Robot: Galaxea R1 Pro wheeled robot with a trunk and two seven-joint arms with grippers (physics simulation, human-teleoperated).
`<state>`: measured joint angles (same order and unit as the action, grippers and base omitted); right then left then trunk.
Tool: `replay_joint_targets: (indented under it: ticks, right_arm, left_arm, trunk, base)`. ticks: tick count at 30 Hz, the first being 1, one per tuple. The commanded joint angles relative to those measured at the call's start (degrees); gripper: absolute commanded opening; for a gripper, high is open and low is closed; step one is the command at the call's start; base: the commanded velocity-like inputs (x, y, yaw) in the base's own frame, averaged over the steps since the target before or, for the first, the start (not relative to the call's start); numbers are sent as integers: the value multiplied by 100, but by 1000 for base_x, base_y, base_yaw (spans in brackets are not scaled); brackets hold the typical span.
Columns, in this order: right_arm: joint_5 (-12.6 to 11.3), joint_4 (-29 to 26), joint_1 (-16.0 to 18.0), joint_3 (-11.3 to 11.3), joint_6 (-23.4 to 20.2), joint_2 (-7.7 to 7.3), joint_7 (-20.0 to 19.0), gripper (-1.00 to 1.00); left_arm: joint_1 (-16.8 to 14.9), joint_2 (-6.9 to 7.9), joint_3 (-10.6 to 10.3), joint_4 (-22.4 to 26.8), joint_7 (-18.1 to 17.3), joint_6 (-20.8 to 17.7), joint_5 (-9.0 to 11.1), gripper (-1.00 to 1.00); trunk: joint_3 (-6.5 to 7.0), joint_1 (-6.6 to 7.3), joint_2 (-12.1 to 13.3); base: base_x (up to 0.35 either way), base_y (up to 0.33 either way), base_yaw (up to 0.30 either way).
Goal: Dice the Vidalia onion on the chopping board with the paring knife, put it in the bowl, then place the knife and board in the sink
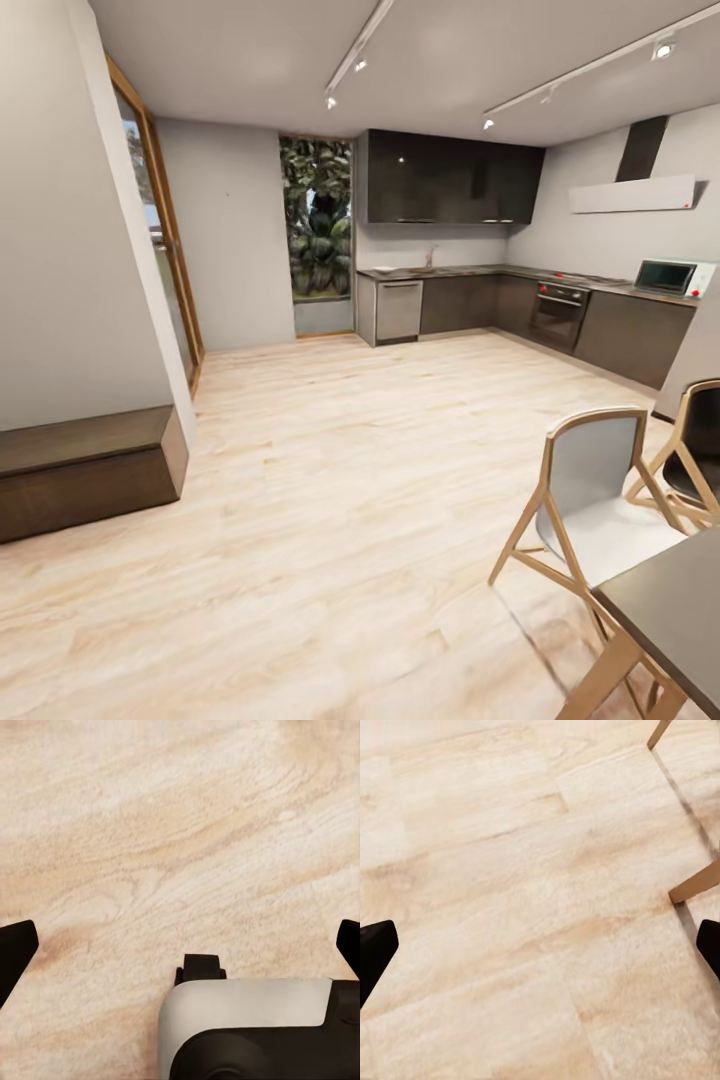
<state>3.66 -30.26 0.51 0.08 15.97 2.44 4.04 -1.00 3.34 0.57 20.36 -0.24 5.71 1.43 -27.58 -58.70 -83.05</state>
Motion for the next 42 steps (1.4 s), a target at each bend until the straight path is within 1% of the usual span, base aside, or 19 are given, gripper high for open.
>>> replay_joint_targets:
  ticks: [1,33,42]
  right_arm:
    - [39,3,4,1,13,2,35,100]
    - [39,-6,6,-8,17,2,35,100]
    - [35,-6,5,-8,15,2,35,100]
  left_arm:
    - [-5,0,5,-5,-3,18,15,100]
    - [-3,-17,-12,-31,-3,18,6,100]
    - [-2,-18,-13,-92,-3,18,6,100]
  trunk:
    - [-6,-3,-3]
    - [-6,-3,-3]
    - [-6,-3,-3]
  base:
    - [309,121,0]
    - [289,151,0]
    - [298,71,0]
